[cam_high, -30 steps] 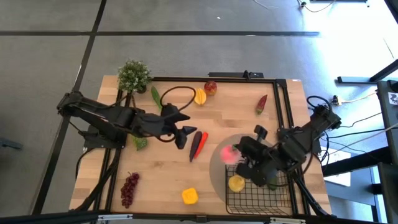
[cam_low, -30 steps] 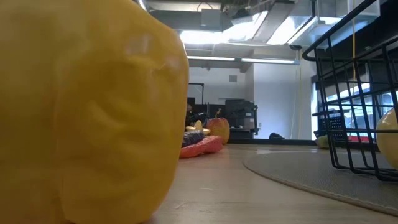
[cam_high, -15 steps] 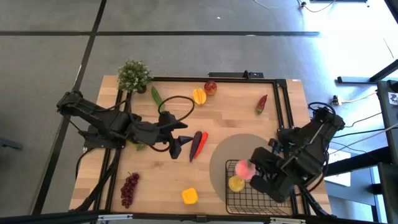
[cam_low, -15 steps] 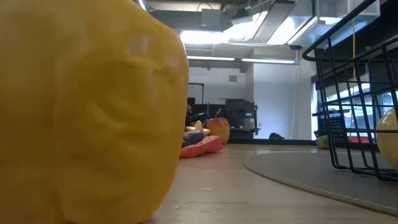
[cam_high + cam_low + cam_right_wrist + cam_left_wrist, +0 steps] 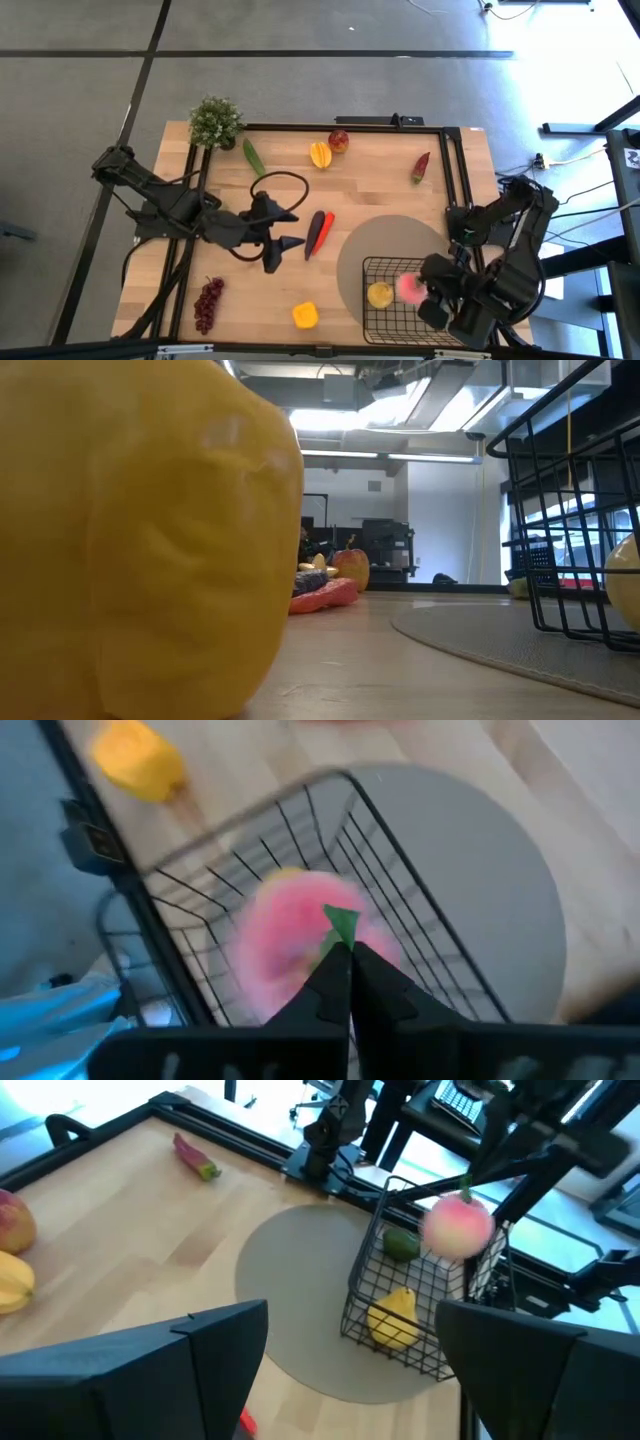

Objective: Build produce basket
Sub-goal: Put the pink peach into the wire basket

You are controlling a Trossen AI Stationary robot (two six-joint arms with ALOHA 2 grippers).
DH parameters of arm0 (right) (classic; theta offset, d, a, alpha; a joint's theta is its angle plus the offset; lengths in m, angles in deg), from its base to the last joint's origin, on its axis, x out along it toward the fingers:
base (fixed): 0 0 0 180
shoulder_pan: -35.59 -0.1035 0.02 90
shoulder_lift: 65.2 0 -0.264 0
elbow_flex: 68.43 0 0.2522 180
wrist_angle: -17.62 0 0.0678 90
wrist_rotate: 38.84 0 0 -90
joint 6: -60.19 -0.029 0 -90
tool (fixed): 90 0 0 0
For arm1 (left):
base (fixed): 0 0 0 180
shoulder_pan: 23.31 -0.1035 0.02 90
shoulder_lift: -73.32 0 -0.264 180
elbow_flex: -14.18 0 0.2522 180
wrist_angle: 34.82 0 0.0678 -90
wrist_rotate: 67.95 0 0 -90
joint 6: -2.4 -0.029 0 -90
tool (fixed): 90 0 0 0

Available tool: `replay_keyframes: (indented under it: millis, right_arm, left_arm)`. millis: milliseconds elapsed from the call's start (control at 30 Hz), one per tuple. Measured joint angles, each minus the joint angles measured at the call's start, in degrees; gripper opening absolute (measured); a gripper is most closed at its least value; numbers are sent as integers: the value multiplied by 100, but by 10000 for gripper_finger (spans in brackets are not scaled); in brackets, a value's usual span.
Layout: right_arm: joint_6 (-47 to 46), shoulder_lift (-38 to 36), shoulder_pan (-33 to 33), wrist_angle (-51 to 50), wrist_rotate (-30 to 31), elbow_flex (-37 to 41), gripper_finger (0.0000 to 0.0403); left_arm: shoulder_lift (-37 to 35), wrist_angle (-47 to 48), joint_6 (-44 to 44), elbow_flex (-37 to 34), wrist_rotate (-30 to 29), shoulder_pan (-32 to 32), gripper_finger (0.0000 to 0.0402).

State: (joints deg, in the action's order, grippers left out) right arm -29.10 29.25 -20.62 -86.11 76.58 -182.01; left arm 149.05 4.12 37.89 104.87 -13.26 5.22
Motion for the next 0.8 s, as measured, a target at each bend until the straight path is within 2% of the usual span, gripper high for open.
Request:
replay_keyframes:
  millis: [233,600,800]
  right_arm:
    - [-653,2,-155,267,-284,899,0]
    - [-803,7,-148,1195,-755,1994,0]
    - [-801,4,-95,1526,-715,2381,0]
  left_arm:
    - [0,-16,41,0,-2,79,275]
    - [0,-37,48,0,-15,75,275]
    - [0,-35,56,0,-17,75,275]
